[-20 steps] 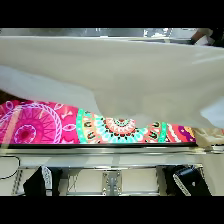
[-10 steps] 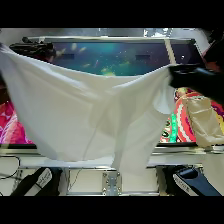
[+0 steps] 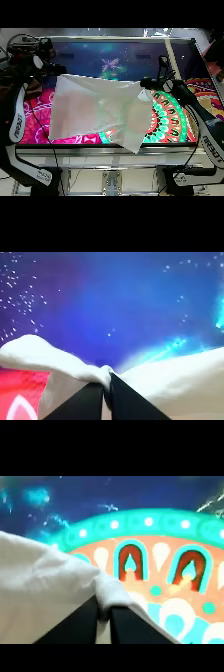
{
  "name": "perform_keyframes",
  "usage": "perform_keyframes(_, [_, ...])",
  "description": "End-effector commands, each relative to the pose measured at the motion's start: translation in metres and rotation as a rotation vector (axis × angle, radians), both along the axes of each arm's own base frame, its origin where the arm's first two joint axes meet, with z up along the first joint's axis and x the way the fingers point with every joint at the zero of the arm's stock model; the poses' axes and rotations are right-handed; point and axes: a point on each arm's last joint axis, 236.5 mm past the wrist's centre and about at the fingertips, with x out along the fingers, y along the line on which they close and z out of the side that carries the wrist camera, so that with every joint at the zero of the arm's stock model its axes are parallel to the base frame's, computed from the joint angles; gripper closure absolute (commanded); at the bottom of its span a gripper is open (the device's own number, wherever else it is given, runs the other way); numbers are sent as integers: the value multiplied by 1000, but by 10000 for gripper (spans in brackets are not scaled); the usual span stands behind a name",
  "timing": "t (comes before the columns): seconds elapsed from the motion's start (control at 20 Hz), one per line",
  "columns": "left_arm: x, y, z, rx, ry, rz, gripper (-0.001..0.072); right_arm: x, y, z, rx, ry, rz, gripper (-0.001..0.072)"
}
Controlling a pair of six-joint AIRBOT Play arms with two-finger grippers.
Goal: Fold the shirts.
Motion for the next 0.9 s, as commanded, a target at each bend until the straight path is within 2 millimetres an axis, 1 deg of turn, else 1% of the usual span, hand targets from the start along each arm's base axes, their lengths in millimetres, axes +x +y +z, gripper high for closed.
perform_keyframes(0.0, [34, 1, -14, -17, -91, 64, 139, 37, -17, -3, 66, -68, -90, 246])
perform_keyframes(0.05, [38, 3, 11, -46, -137, 95, 11, 42, -20, 15, 68, -78, -86, 55])
perform_keyframes(0.1, [38, 9, 44, -63, -189, 119, 11, 43, -27, 36, 50, -74, -73, 91])
perform_keyframes(0.15, [32, 21, 83, -68, -247, 140, 11, 38, -46, 62, -21, -61, -51, 112])
perform_keyframes(0.2, [16, 42, 125, -55, -296, 171, 13, 27, -73, 84, -102, -36, -55, 123])
perform_keyframes(0.25, [-7, 69, 160, -50, -321, 219, 14, 9, -109, 106, -178, -10, -91, 123])
perform_keyframes(0.3, [-34, 99, 179, -45, -315, 281, 14, -14, -143, 120, -220, 19, -143, 123])
perform_keyframes(0.35, [-70, 133, 180, -55, -282, 373, 14, -42, -172, 124, -227, 64, -199, 123])
perform_keyframes(0.4, [-107, 160, 164, -71, -231, 466, 14, -70, -194, 114, -215, 110, -242, 123])
perform_keyframes(0.45, [-151, 183, 132, -114, -174, 590, 14, -97, -204, 94, -173, 157, -282, 123])
perform_keyframes(0.5, [-192, 195, 97, -191, -132, 725, 14, -125, -201, 61, -86, 218, -308, 123])
perform_keyframes(0.55, [-231, 197, 60, -307, -109, 867, 14, -150, -186, 24, 36, 290, -316, 124])
perform_keyframes(0.6, [-259, 192, 29, -396, -95, 951, 14, -172, -160, -10, 185, 360, -288, 125])
perform_keyframes(0.65, [-283, 178, -1, -523, -70, 1028, 14, -182, -136, -30, 341, 397, -261, 125])
perform_keyframes(0.7, [-299, 162, -24, -620, -28, 1066, 14, -186, -114, -40, 492, 408, -236, 125])
perform_keyframes(0.75, [-312, 144, -44, -684, 29, 1055, 15, -187, -102, -46, 585, 420, -218, 125])
perform_keyframes(0.8, [-320, 125, -58, -738, 94, 1027, 14, -192, -95, -57, 613, 460, -197, 124])
perform_keyframes(0.85, [-326, 111, -66, -768, 150, 1003, 14, -201, -89, -68, 617, 521, -172, 125])
